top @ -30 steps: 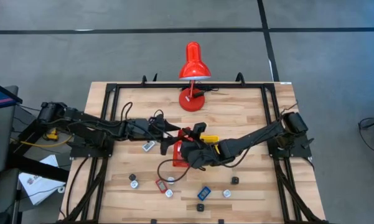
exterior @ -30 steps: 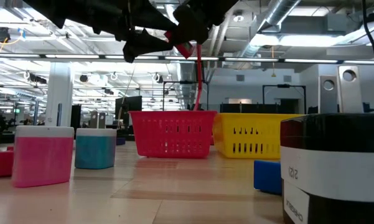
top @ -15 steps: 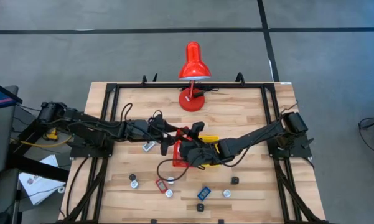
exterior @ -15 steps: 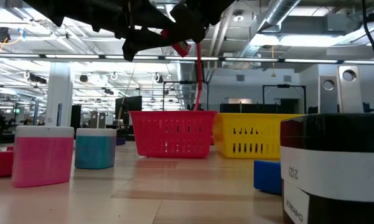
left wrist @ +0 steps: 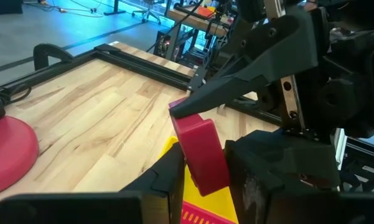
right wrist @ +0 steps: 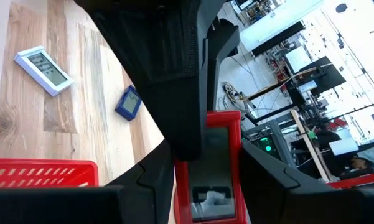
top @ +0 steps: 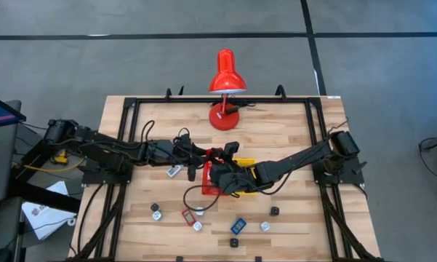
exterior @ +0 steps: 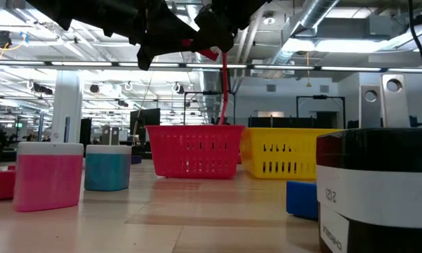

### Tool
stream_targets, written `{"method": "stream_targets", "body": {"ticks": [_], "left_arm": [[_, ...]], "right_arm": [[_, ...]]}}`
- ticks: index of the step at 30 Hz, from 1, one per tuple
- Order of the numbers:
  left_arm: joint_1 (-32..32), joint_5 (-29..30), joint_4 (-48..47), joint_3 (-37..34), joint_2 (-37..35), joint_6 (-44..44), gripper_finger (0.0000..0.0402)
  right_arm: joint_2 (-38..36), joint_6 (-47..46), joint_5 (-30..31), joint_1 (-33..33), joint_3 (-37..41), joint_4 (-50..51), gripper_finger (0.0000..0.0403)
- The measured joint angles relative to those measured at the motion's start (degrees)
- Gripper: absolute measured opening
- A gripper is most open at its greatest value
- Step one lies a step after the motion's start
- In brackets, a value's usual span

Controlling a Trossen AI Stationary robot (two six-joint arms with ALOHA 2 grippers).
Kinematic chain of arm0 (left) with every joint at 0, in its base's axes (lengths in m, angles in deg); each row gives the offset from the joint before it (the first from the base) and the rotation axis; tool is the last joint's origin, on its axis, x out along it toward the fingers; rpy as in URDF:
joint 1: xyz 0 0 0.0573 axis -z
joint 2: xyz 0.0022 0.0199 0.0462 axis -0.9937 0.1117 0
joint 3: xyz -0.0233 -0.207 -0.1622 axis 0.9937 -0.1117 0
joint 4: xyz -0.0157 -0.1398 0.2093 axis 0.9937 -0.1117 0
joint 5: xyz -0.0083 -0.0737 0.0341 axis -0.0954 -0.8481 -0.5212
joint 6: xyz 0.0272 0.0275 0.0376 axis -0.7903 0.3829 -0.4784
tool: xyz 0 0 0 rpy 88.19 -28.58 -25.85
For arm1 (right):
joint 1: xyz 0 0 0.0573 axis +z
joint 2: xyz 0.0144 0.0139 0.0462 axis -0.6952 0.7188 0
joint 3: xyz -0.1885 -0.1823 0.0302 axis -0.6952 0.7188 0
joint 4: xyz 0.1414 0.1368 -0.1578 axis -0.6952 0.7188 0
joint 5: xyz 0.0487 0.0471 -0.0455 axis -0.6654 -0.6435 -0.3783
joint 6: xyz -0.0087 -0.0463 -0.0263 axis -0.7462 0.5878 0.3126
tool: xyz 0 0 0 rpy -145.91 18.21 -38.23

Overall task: Pick & Place Office items
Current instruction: Put the red digital timer into the yellow bin

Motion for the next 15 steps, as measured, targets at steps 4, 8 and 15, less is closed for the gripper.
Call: {"method": "stream_targets", "body": {"ticks": [4,8,15], "left_arm": [[0.0,-0.07,0.01,0.0,0.0,-0.16,0.0086],[-0.04,-0.42,-0.09,-0.02,0.0,-0.29,0.0083],[-0.04,-0.48,-0.44,-0.08,0.02,-1.06,0.0077]], "right_arm": [[0.01,0.01,-0.04,0.01,0.0,0.12,0.0142],[0.0,-0.09,-0.41,0.07,0.0,0.44,0.0152],[-0.03,-0.39,-0.82,0.17,0.0,1.03,0.0157]]}}
